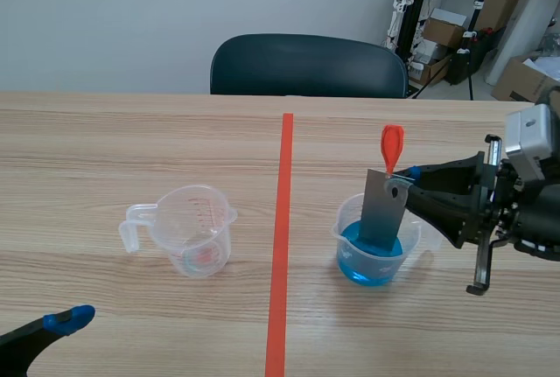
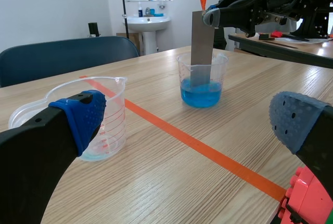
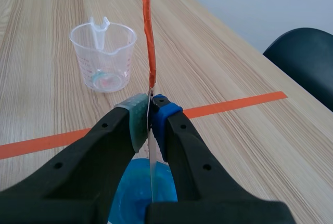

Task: Do the redox reaction experiment. lower the plate into the blue solution

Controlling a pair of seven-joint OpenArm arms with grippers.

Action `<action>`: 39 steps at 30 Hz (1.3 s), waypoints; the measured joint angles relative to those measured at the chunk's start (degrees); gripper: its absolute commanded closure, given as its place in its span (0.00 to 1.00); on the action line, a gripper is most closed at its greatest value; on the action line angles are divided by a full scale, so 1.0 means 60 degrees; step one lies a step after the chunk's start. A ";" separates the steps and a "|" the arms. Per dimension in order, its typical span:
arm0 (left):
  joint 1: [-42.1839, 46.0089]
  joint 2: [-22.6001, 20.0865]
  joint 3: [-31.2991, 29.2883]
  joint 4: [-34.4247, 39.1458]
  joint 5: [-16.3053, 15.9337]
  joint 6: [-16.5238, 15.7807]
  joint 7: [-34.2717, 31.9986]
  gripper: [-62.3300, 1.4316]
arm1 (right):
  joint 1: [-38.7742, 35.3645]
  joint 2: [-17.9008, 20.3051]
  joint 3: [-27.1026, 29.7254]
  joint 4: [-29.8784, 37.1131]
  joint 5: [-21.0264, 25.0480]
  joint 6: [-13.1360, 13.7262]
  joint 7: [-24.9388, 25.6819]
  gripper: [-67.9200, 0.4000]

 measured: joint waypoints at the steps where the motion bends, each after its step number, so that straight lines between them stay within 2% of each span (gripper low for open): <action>1: 0.0000 0.0000 0.0000 0.0000 0.0000 0.0000 0.0000 0.00 | 0.0000 -0.0047 0.0000 -0.0047 -0.0120 -0.0025 0.0004 0.99; 4: 0.0000 0.0000 0.0000 0.0000 -0.0004 0.0000 0.0000 0.00 | -0.0025 -0.0259 0.0000 -0.0175 -0.0463 -0.0033 -0.0004 0.99; 8: 0.0000 0.0000 0.0000 0.0000 -0.0004 0.0000 0.0000 0.00 | -0.0164 -0.0408 0.0000 -0.0186 -0.0495 -0.0160 0.0186 0.99; 21: 0.0000 0.0000 0.0000 0.0000 -0.0004 0.0000 0.0000 0.00 | -0.0160 -0.0441 0.0000 -0.0186 -0.0576 -0.0164 0.0353 0.99; 24: 0.0000 0.0000 0.0000 0.0000 -0.0004 0.0000 0.0000 0.00 | -0.0160 -0.0441 0.0000 -0.0186 -0.0780 -0.0164 0.0189 0.99; 39: 0.0000 0.0000 0.0000 0.0000 -0.0004 0.0000 0.0000 0.00 | -0.0160 -0.0550 0.0000 -0.0186 -0.0758 -0.0208 0.0109 0.99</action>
